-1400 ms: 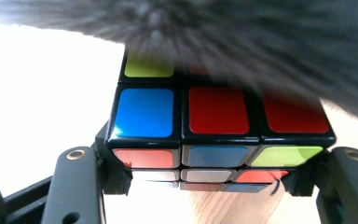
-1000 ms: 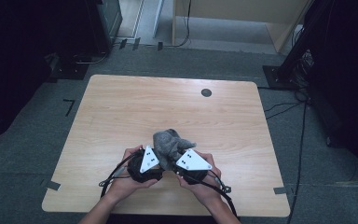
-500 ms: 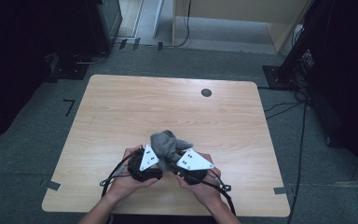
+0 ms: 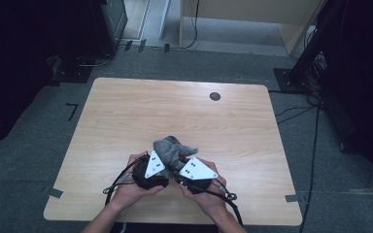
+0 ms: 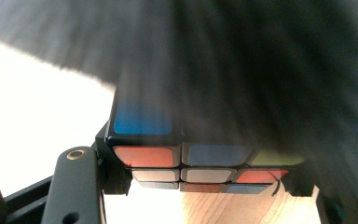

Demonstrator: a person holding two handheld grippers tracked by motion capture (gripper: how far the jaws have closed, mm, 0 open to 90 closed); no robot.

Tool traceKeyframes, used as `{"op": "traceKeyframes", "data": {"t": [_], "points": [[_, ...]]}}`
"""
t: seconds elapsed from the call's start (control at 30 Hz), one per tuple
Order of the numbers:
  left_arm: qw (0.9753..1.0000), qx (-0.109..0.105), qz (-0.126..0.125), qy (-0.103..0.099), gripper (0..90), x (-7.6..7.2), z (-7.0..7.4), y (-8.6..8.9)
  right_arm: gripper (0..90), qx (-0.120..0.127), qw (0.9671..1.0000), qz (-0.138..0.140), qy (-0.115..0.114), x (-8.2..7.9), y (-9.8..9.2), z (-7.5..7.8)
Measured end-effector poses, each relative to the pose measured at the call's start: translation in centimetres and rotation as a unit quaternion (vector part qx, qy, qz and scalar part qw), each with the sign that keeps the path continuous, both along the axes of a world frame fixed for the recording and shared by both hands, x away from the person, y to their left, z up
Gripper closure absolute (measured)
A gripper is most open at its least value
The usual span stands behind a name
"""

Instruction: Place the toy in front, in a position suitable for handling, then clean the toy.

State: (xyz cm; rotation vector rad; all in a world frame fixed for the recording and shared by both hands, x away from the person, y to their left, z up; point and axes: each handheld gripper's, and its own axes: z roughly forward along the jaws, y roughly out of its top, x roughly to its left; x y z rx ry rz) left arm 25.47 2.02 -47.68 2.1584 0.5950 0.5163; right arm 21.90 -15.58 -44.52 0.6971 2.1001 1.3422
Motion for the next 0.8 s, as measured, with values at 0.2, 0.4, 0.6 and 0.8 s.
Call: {"op": "traceKeyframes", "data": {"t": [0.2,0.4,0.6,0.8], "points": [[1.0000,-0.001,0.001,0.000,34.4,0.1,0.0,0.3,67.3,0.003,0.9990,-0.043,0.007,1.1,-1.2,-0.1],[1.0000,-0.006,-0.007,-0.001,34.4,0.2,0.1,-0.2,66.7,0.029,0.9995,0.004,0.008,0.3,-1.3,0.4],[0.9999,0.000,-0.011,0.000,34.4,0.2,-0.1,-0.3,67.0,0.002,0.9990,-0.043,0.013,0.9,-1.6,0.1],[0.9999,0.001,-0.013,-0.003,34.5,0.1,-0.1,-0.6,66.6,-0.009,0.9998,0.017,0.003,-0.1,-0.3,0.3]]}}
